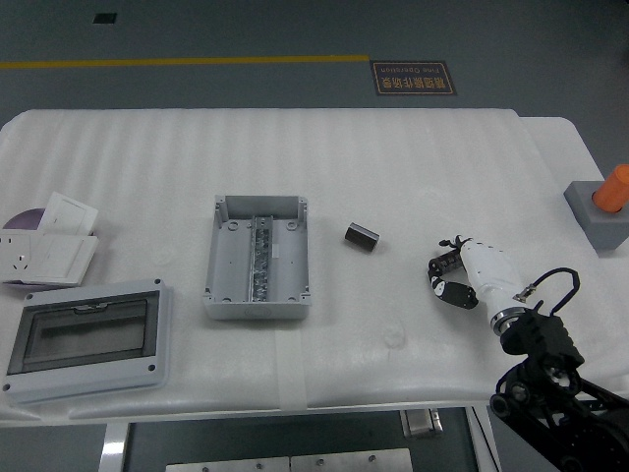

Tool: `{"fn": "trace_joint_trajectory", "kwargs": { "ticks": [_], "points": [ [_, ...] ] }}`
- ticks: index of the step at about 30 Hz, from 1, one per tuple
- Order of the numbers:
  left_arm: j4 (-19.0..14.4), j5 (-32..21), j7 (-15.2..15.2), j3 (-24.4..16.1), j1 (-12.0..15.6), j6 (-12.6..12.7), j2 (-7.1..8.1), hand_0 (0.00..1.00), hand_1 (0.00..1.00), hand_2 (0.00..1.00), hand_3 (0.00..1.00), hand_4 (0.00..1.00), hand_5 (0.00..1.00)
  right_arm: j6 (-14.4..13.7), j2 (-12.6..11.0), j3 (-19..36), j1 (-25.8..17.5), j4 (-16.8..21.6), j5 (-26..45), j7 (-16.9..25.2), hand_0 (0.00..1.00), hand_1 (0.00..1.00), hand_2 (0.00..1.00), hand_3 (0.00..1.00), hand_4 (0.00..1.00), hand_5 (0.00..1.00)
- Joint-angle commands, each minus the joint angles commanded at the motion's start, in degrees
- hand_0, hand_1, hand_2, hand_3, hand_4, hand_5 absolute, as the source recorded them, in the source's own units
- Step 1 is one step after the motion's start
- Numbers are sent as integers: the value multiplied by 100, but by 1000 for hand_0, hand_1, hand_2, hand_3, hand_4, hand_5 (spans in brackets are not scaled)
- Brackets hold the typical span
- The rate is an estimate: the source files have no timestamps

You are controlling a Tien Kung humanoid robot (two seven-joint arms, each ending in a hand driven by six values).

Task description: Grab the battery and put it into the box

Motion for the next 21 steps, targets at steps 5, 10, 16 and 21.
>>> {"fn": "trace_joint_trajectory", "kwargs": {
  "ticks": [5, 10, 16, 21],
  "points": [
    [0, 7, -2, -5, 0, -1, 0, 579, 627, 526, 547, 657, 182, -53, 2, -8, 4, -17, 16, 43, 514, 601, 655, 697, 198, 32],
    [0, 2, -5, -3, -1, 1, -3, 579, 627, 526, 547, 659, 186, -130, -3, -24, 17, 9, 18, 91, 510, 589, 649, 696, 220, 62],
    [0, 0, 9, -11, 8, 6, -13, 579, 628, 528, 549, 658, 188, -221, -45, -117, 136, 260, 116, 161, 505, 585, 644, 696, 239, 83],
    [0, 37, 40, -52, 24, 12, -21, 579, 628, 528, 549, 658, 188, -381, -50, -443, 507, 564, 550, 330, 505, 585, 644, 696, 239, 83]
  ]
}}
